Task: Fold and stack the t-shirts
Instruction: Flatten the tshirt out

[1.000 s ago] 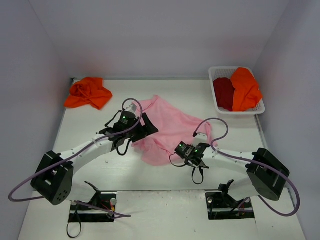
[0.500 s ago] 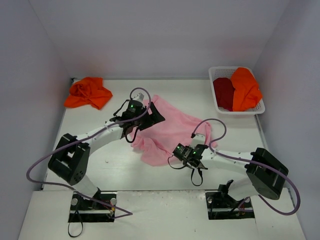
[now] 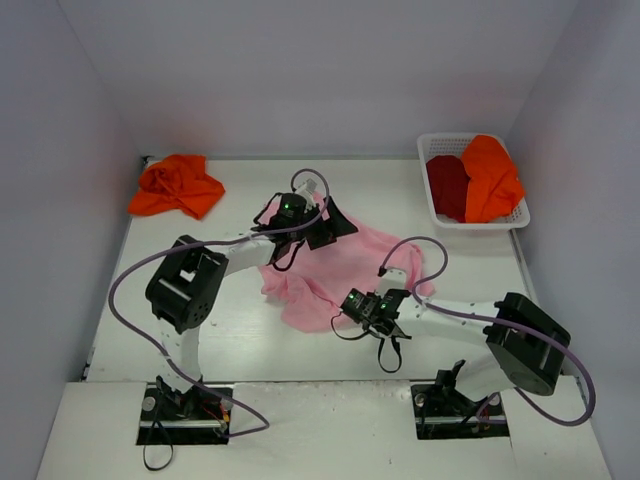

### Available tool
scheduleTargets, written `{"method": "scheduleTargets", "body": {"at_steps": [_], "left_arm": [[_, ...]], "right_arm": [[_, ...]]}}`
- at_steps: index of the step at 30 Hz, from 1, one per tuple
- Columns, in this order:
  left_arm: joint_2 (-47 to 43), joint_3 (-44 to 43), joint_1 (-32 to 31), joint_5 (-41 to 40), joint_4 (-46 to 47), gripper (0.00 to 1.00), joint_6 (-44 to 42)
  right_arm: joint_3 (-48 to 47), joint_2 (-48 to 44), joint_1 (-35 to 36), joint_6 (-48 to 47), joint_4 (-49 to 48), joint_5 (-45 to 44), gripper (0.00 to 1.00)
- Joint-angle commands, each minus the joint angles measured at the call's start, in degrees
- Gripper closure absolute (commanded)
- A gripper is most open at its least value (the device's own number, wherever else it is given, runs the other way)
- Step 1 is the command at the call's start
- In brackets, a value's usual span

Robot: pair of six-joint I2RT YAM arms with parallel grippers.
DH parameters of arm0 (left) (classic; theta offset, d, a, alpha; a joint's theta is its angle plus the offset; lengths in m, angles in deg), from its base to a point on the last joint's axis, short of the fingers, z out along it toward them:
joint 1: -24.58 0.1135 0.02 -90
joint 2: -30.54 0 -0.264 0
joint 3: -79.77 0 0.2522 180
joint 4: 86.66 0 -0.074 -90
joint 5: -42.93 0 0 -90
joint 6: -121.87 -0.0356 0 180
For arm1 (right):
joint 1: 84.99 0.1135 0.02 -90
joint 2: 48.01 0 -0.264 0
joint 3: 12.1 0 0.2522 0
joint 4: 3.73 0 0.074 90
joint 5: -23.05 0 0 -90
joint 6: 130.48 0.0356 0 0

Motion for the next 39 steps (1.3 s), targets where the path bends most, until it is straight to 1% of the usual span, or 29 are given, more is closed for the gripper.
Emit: {"method": "scheduleTargets", "body": {"at_steps": [1,5,8,15,19,21,25,30,39], "left_arm": [[-1.34,-3.56,-2.55,3.57,6.63,0.23,0.76],[0.15,-4.61,-5.28,3.48,6.18,0.23,0.58],[1.91,-6.28,-5.98,3.66,5.66,0.23,0.49],[6.13,-9.45,-5.98,3.40,3.20,0.23,-0.82],[7.19,-9.89,-5.37,1.38,0.66,0.23,-1.87],[7.63,-10.76,-4.76,0.68,-1.19,0.23,-2.67],[8.94,-14.63,-3.09,-1.87,-8.56,0.23,-5.39],[8.95,-17.45,0.33,-4.42,-12.70,0.23,-6.27],[7.37,-14.73,6.93,-7.32,-12.45,0.23,-6.36]], "right_arm": [[-2.14,1.52,0.88,1.69,1.58,-1.45,1.00],[-3.37,1.87,1.32,1.25,1.58,-2.06,1.00],[-4.34,1.78,1.41,0.55,1.58,-2.33,1.00],[-4.16,1.34,1.85,0.81,1.58,-2.24,1.00],[-3.99,1.08,2.02,0.98,1.58,-2.06,1.00],[-3.90,1.08,2.46,1.16,1.67,-1.89,1.00],[-3.46,0.47,4.04,2.73,2.10,-1.19,1.00],[-2.67,0.02,5.10,3.88,2.63,-1.36,1.00],[-3.11,-1.20,5.36,3.97,3.25,-1.71,1.00]]}}
